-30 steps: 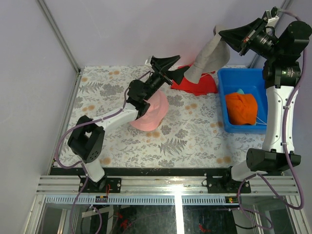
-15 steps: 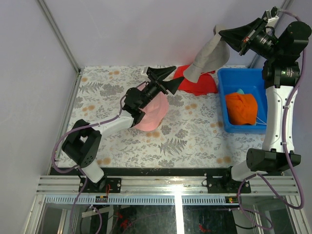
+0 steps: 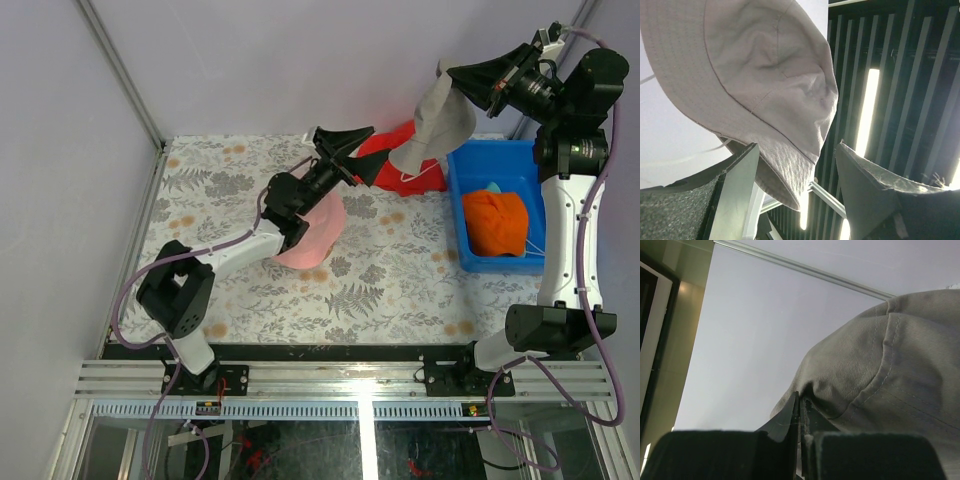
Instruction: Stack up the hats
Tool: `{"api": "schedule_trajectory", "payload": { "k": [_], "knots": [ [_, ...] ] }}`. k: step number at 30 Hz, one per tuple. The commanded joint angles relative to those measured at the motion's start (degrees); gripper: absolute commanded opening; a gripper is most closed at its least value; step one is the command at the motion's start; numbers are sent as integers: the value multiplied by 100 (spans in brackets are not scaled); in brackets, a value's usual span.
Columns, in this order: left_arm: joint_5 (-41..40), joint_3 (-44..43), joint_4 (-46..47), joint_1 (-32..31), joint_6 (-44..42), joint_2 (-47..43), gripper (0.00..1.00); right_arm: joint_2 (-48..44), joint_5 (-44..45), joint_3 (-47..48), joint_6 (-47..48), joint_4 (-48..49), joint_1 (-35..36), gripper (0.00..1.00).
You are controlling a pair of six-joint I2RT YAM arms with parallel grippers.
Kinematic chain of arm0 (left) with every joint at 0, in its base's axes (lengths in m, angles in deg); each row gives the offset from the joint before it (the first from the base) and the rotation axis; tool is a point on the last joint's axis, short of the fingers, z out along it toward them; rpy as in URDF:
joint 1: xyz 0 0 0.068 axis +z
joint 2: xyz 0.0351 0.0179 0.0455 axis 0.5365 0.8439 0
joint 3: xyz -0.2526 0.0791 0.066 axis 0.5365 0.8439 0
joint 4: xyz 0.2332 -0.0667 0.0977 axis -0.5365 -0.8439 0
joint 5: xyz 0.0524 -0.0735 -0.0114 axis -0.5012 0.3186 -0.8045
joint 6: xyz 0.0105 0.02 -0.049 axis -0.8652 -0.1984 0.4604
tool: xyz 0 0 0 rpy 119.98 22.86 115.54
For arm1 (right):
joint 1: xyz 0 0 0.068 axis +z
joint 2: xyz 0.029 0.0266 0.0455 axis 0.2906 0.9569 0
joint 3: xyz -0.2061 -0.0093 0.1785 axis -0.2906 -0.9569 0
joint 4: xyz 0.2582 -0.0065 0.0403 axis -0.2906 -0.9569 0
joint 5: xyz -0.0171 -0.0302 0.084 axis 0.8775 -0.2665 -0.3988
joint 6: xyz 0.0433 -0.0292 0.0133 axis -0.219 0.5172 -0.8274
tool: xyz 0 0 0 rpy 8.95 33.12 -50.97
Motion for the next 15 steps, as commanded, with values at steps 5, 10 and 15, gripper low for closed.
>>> {"api": "schedule_trajectory", "payload": {
  "k": [5, 10, 15],
  "knots": [
    [-96, 371, 319, -57, 1082, -199, 61, -188, -266, 29, -109, 317, 28, 0],
    [-63, 575, 272, -61, 1034, -320, 62, -147, -250, 47, -116, 338, 28, 0],
    [-55, 387, 219, -83, 1026, -220, 62, -155, -256, 36, -138, 355, 28, 0]
  ]
}}
